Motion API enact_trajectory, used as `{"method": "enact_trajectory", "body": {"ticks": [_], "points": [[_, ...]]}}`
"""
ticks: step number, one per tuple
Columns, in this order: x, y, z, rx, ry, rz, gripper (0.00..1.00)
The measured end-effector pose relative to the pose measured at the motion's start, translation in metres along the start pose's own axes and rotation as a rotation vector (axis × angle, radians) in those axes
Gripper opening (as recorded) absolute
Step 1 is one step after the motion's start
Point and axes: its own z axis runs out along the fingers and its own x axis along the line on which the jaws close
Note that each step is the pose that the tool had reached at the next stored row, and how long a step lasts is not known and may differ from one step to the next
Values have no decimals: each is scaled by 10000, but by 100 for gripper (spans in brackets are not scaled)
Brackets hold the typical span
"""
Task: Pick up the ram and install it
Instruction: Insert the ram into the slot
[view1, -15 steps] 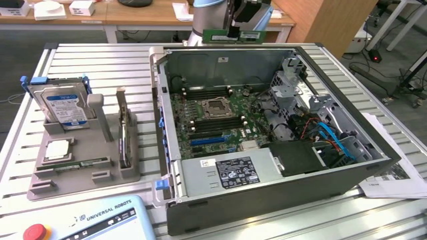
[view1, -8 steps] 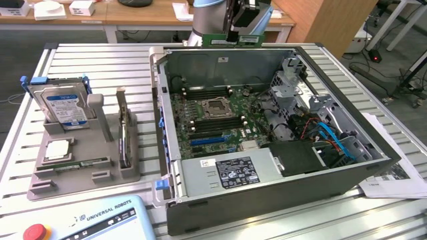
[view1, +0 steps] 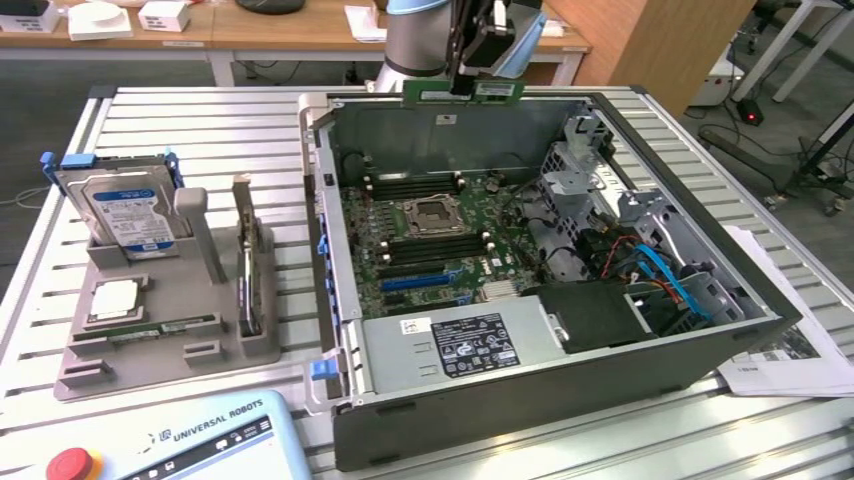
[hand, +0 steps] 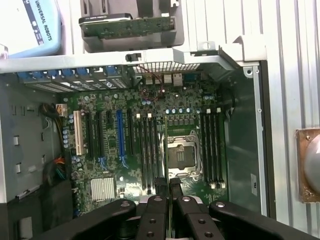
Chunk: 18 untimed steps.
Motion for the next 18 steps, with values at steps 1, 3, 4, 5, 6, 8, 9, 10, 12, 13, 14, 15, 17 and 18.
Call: {"method": "enact_trajectory", "body": {"ticks": [1,3,4,5,6,8,9,10,12,13,14,15,17,18], "points": [[0,-1,18,0,0,0,13],[0,-3,54,0,0,0,13],[0,-4,71,0,1,0,13],[1,-5,89,-1,1,0,13],[1,-6,109,0,1,-1,13],[1,-8,145,0,0,0,13],[1,-9,163,0,0,0,13],[1,-10,181,0,0,0,13],[2,-12,218,0,1,0,13],[2,-13,234,-1,1,0,13],[2,-14,254,0,1,1,13],[2,-15,272,0,0,0,13],[2,-17,308,0,0,0,13],[2,-18,326,0,0,0,13]]}}
